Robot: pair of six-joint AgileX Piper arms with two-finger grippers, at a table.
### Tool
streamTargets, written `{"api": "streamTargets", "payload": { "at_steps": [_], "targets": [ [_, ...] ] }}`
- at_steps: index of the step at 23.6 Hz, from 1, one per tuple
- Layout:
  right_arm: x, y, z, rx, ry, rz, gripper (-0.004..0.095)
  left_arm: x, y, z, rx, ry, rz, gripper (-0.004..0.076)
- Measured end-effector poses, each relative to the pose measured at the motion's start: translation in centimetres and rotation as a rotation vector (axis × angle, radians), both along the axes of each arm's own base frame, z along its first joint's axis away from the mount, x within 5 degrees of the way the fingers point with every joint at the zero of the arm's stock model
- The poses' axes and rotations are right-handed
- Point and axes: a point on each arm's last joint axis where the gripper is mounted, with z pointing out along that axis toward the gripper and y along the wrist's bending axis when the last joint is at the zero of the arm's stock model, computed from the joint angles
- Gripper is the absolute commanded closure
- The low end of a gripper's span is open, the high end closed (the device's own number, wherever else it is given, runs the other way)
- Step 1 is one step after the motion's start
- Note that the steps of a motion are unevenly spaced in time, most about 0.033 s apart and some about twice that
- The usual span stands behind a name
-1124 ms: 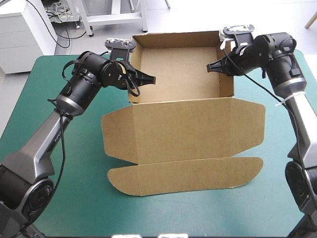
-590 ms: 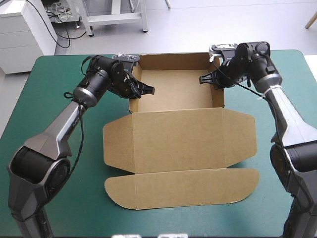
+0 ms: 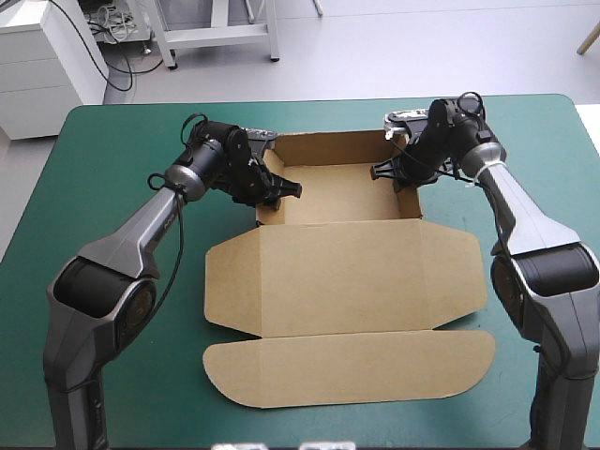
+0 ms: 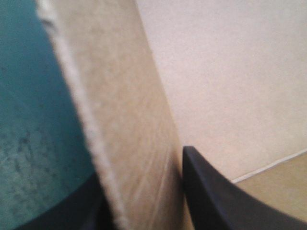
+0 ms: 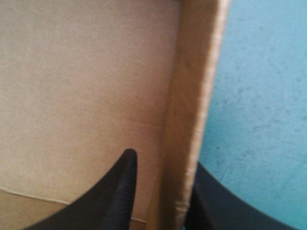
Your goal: Fold the box
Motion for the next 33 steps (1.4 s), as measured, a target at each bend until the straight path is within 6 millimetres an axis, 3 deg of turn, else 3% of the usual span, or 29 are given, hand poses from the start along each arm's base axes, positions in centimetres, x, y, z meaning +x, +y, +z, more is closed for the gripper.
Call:
{"api": "streamTargets", "payload": {
  "at_steps": [2, 4, 10, 13, 18, 23, 26, 27, 29, 32, 33],
  "targets": [
    [-0.1, 0.4, 0.0, 0.017, 0.010, 0.009, 0.0196, 0.0, 0.0, 0.0, -0.020, 0.006, 0.000, 0.0186],
    [-0.2, 0.7, 0.0, 0.034, 0.016, 0.014, 0.0118, 0.0, 0.1, 0.0, -0.027, 0.014, 0.003, 0.0170],
    [-0.3, 0.9, 0.0, 0.046, 0.021, 0.016, 0.0104, -0.1, 0.2, 0.0, -0.021, 0.028, 0.002, 0.0171],
    [-0.5, 0.7, 0.6, 0.034, 0.002, 0.027, 0.0104, -0.4, 0.4, 1.5, -0.037, -0.012, 0.002, 0.0171],
    [-2.1, -0.1, 4.7, -0.005, -0.099, 0.039, 0.0104, -2.0, 1.1, 6.1, -0.063, -0.103, -0.021, 0.0177],
    [-6.0, -1.8, 11.7, -0.079, -0.278, 0.027, 0.0104, -7.2, 4.0, 14.2, -0.044, -0.270, -0.065, 0.0177],
    [-7.9, -2.3, 14.1, -0.077, -0.335, 0.022, 0.0104, -9.7, 5.6, 17.4, -0.020, -0.365, -0.081, 0.0183],
    [-8.3, -2.3, 14.6, -0.074, -0.347, 0.021, 0.0104, -10.5, 5.9, 18.1, -0.022, -0.387, -0.083, 0.0201],
    [-9.1, -2.5, 15.6, -0.068, -0.371, 0.018, 0.0104, -12.6, 6.9, 19.6, -0.034, -0.430, -0.086, 0.0335],
    [-9.4, -2.6, 15.9, -0.066, -0.378, 0.016, 0.0104, -15.6, 8.3, 20.7, -0.047, -0.465, -0.083, 0.0662],
    [-9.4, -2.6, 15.9, -0.066, -0.378, 0.016, 0.0104, -16.9, 8.8, 20.9, -0.047, -0.474, -0.088, 0.0717]
  ]
}}
